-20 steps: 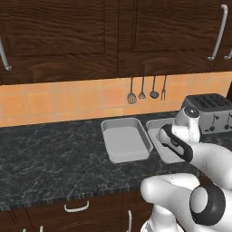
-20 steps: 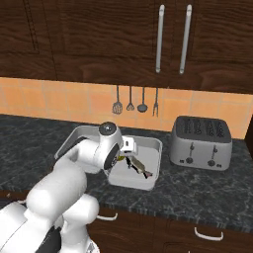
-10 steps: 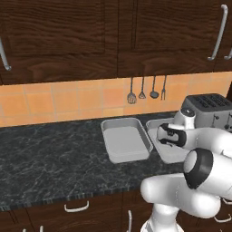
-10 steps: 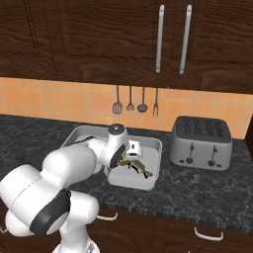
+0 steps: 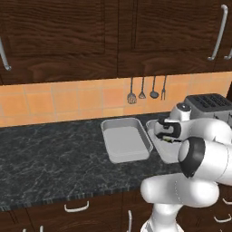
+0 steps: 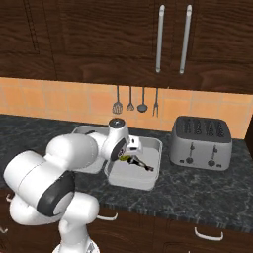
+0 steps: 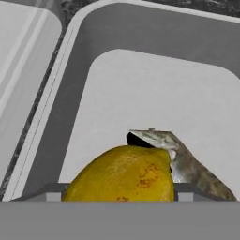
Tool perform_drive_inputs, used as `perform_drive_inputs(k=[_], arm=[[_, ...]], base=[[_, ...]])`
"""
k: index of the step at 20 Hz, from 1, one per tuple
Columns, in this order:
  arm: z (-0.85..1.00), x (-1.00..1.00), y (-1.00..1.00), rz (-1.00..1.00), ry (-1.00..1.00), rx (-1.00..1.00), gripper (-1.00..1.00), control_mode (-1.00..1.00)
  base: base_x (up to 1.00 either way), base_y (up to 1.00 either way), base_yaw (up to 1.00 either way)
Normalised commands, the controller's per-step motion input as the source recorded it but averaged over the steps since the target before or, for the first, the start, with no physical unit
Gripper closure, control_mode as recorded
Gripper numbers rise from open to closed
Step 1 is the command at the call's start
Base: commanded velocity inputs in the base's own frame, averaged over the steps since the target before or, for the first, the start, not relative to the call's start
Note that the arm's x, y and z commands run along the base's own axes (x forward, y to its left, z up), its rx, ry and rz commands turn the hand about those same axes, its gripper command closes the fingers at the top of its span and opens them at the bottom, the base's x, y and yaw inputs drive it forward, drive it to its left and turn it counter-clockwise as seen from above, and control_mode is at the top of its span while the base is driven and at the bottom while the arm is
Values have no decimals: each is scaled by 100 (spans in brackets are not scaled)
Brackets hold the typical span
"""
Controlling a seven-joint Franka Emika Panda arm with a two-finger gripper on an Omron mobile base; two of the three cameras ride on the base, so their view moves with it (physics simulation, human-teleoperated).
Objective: Place one lemon and one fish in each tupperware on the nearby counter, to pack two identical lunches.
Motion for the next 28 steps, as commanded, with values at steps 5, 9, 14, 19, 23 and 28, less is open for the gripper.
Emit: perform_drive_inputs(k=[5, 9, 14, 19, 23, 28], arm=[[0, -54, 36, -1, 0, -1, -100, -100], [0, 0, -1, -7, 1, 0, -100, -100], [11, 5, -6, -7, 1, 0, -100, -100], [53, -98, 3, -5, -11, 0, -100, -100], [72, -100, 37, -3, -16, 0, -100, -100], [56, -87, 72, -4, -5, 6, -100, -100]], base=[[0, 0, 0], [0, 0, 0], [0, 0, 0], [0, 0, 0], [0, 0, 0], [0, 0, 0]])
